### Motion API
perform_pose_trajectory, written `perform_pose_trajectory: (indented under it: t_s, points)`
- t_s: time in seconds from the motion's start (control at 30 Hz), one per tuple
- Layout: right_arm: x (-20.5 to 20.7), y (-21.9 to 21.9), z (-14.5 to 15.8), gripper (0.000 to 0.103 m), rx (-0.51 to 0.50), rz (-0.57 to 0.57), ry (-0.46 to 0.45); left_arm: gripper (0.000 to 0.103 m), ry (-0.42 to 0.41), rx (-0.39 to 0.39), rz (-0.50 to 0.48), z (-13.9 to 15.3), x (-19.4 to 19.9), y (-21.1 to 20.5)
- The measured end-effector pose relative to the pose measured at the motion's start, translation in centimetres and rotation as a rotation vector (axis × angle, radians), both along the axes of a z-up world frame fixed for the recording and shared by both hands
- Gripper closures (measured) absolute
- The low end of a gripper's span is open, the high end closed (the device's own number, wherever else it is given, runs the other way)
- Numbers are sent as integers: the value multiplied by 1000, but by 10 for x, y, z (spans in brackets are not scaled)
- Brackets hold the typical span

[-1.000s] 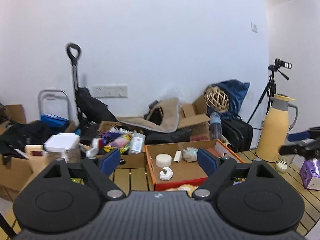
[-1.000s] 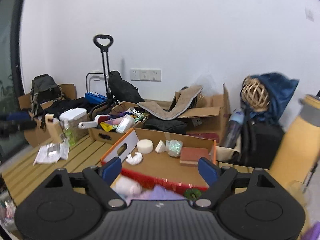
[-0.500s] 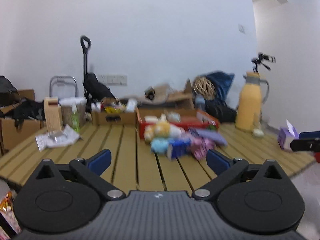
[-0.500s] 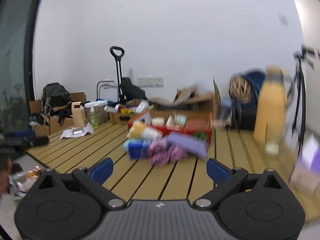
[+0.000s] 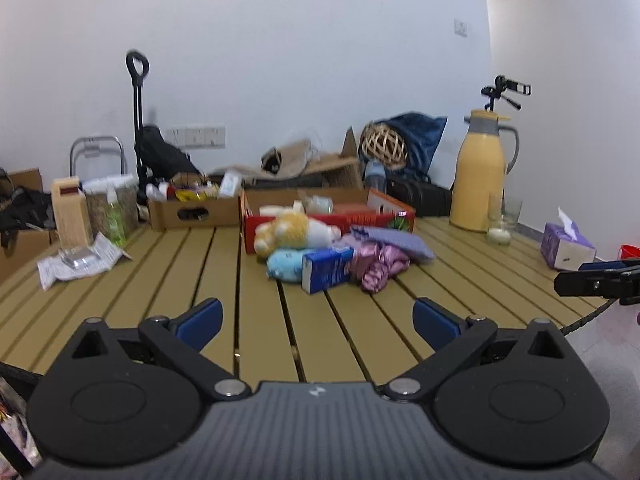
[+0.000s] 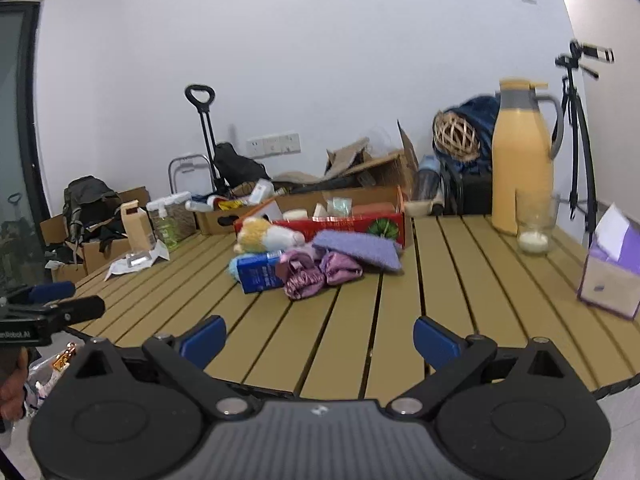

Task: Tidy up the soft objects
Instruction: 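Grasp the purple cloth pouch with both grippers and lift it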

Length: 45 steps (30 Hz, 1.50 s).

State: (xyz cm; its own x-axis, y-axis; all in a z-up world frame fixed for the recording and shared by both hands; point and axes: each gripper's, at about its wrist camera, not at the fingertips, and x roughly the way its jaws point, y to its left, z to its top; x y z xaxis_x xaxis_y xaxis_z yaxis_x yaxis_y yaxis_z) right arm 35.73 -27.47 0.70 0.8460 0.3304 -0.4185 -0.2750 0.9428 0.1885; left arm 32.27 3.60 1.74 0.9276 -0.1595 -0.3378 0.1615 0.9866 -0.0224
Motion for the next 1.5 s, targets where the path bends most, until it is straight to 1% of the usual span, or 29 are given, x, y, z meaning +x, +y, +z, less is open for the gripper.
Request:
perform_pose_trajectory:
  t_s: [0.07, 0.2, 0.3, 0.33, 0.4, 0.47, 0.57, 0.6, 0.67, 0.7, 0.73, 0.77, 0.8, 0.87, 0.9, 0.93, 0.97, 1.03, 1.07, 1.13, 1.2, 1.27, 1.3, 1.37, 1.5]
  points:
    - [15, 1, -8, 3, 4, -9, 24, 0, 15, 1, -14, -5, 16, -4]
    - [58, -5, -19, 4, 38, -51, 64, 0, 28, -10, -72, -2, 61, -24]
    - [100, -16, -25, 4, 106, -90, 78, 0, 72, -25, -90, 2, 112, -44]
    - [116, -20, -27, 5, 135, -101, 92, 2, 83, -30, -106, 4, 131, -51]
    - [153, -25, -30, 5, 176, -130, 123, 13, 111, -51, -134, 8, 170, -65]
    - [189, -27, -32, 7, 193, -150, 129, 31, 159, -68, -152, 10, 212, -78]
    - [244, -21, -37, 13, 209, -141, 153, 39, 235, -115, -141, 4, 272, -92]
    - [260, -18, -39, 17, 205, -129, 153, 41, 265, -128, -128, -1, 290, -95]
    - [289, -9, -51, 19, 160, -121, 142, 55, 319, -142, -100, -13, 321, -99]
    - [297, -7, -57, 23, 145, -134, 147, 60, 338, -151, -89, -18, 332, -99]
    - [304, -7, -65, 26, 152, -144, 170, 71, 354, -165, -87, -24, 338, -99]
    - [308, -7, -71, 31, 174, -133, 195, 73, 356, -179, -108, -28, 340, -98]
    - [312, -7, -76, 32, 194, -111, 220, 75, 356, -186, -125, -32, 342, -98]
    - [316, -4, -80, 35, 216, -82, 231, 88, 364, -174, -129, -37, 344, -102]
    - [318, -2, -82, 37, 216, -86, 239, 90, 353, -171, -123, -38, 343, -102]
    - [320, -1, -83, 42, 211, -91, 252, 94, 349, -175, -124, -39, 343, -101]
    - [320, 0, -84, 53, 206, -99, 260, 96, 349, -183, -133, -39, 343, -100]
    - [319, 1, -82, 63, 213, -95, 251, 97, 330, -187, -151, -37, 339, -100]
    - [318, 2, -81, 71, 217, -89, 241, 98, 315, -179, -157, -35, 336, -102]
    - [312, 3, -77, 74, 212, -91, 221, 99, 272, -161, -171, -30, 325, -106]
    - [299, 6, -68, 83, 187, -88, 180, 99, 235, -166, -185, -24, 312, -108]
    - [280, 9, -51, 84, 163, -87, 121, 99, 162, -142, -180, -11, 290, -112]
    - [267, 13, -40, 83, 133, -86, 81, 99, 127, -140, -184, -3, 276, -112]
    - [231, 18, -19, 83, 84, -81, -4, 99, 75, -171, -210, 13, 242, -107]
    - [164, 15, 4, 83, 125, -38, -52, 99, 34, -219, -248, 33, 171, -90]
